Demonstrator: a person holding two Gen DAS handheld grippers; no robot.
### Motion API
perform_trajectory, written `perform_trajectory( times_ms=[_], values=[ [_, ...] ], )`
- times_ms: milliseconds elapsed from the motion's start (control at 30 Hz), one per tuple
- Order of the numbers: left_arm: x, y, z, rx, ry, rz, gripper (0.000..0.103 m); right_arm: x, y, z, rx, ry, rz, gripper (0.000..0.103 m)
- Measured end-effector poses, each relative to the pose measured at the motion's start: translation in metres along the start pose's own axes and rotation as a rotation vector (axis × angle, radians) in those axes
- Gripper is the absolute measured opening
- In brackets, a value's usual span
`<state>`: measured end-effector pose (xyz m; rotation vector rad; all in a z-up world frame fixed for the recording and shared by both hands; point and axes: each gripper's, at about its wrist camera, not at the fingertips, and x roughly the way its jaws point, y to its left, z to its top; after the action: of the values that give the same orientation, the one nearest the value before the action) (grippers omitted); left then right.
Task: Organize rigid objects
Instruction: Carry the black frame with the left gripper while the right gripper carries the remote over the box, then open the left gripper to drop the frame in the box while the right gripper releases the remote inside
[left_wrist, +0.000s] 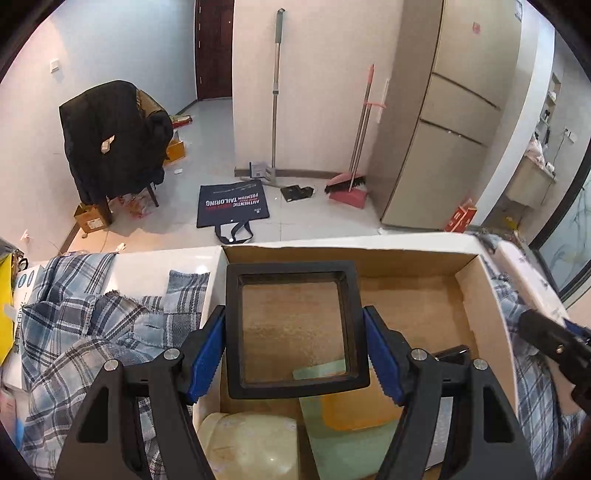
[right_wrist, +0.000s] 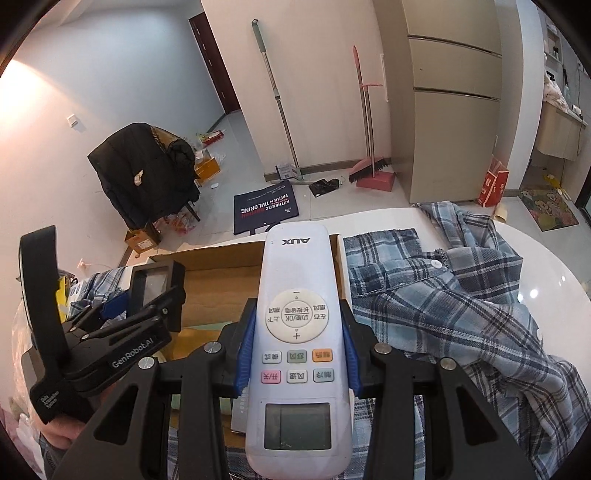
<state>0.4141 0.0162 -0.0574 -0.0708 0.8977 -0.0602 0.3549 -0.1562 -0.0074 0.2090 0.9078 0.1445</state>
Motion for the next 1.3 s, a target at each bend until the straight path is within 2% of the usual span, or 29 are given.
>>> perform_trajectory(
  times_ms=[200,433,633,733,833,900,967,1067,1167,1300],
  values=[
    [0.007,0.001,-0.002,0.005,0.039,0.063,0.073,0.002,0.001,0.001,-0.002,0.007,-0.007,0.039],
    [0.013,-0.011,-0.008,0.071,0.072,0.127,0.073,0.003,-0.001,0.002,-0.002,0.007,-0.009,0.039],
    [0.017,-0.009,-0.009,0.061,0.100,0.125,0.073,0.004,-0.002,0.002,-0.005,0.010,-0.006,0.039],
    [0.009,-0.009,-0.006,0.063,0.080,0.111,0.073,0.004,-0.002,0.001,-0.003,0.017,0.008,0.039],
    [-0.011,-0.011,-0.001,0.058,0.017,0.082,0.073,0.005,-0.001,0.001,0.001,0.027,0.038,0.039],
    [-0.032,-0.011,0.003,0.036,-0.085,0.076,0.073,0.008,-0.002,0.000,0.007,0.044,0.065,0.039],
    [-0.056,-0.010,0.004,0.012,-0.206,0.064,0.089,0.013,-0.002,-0.001,0.019,0.065,0.096,0.039],
    [-0.089,-0.007,0.001,-0.013,-0.368,0.023,0.090,0.022,-0.003,-0.004,0.024,0.094,0.106,0.039],
    [-0.106,-0.003,0.003,-0.027,-0.424,-0.016,0.090,0.030,-0.002,-0.008,0.018,0.112,0.102,0.039],
    [-0.121,0.005,0.000,-0.085,-0.512,-0.026,0.090,0.039,-0.002,-0.012,0.020,0.130,0.109,0.039]
  ],
)
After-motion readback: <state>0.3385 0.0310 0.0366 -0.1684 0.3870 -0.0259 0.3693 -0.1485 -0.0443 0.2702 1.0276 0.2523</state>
